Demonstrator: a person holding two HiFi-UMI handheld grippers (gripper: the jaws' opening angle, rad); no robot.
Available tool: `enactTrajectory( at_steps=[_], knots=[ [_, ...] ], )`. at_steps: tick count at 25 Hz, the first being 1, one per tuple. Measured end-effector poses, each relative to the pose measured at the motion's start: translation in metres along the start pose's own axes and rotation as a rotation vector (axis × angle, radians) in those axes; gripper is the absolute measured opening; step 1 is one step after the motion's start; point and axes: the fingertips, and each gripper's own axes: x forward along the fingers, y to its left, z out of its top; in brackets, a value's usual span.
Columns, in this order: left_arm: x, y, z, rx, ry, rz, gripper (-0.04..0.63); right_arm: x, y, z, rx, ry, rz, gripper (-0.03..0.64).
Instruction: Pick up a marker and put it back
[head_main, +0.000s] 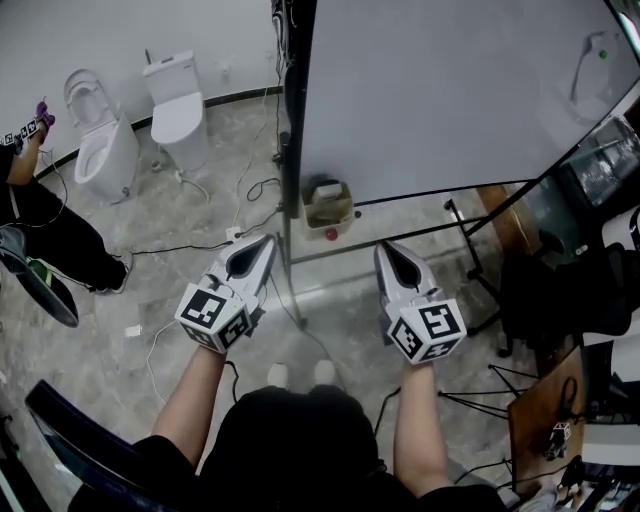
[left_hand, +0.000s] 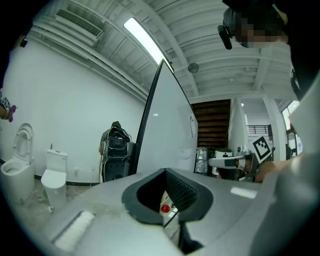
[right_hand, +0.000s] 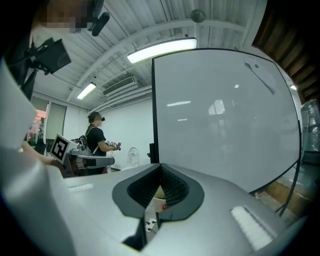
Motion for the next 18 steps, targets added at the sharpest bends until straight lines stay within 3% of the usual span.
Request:
enactTrajectory(
  at_steps=[9,12,18],
  knots=[
    [0.027,-0.019,-0.015,0.008,0.025,0.032,0.006,0.034,-0.027,-0.026,0.001,-0.012,0.079,0.009],
    [0.035,-0.023,-0.022,0.007,0.028,0.042,0.006,0.047,-0.033,-0.039,-0.009,0.017,0.094,0.056],
    [0.050,-0.018,-0.031,0.043,0.043,0.074,0.006,0.065,-0.045,-0.056,-0.027,0.059,0.107,0.072]
  ],
)
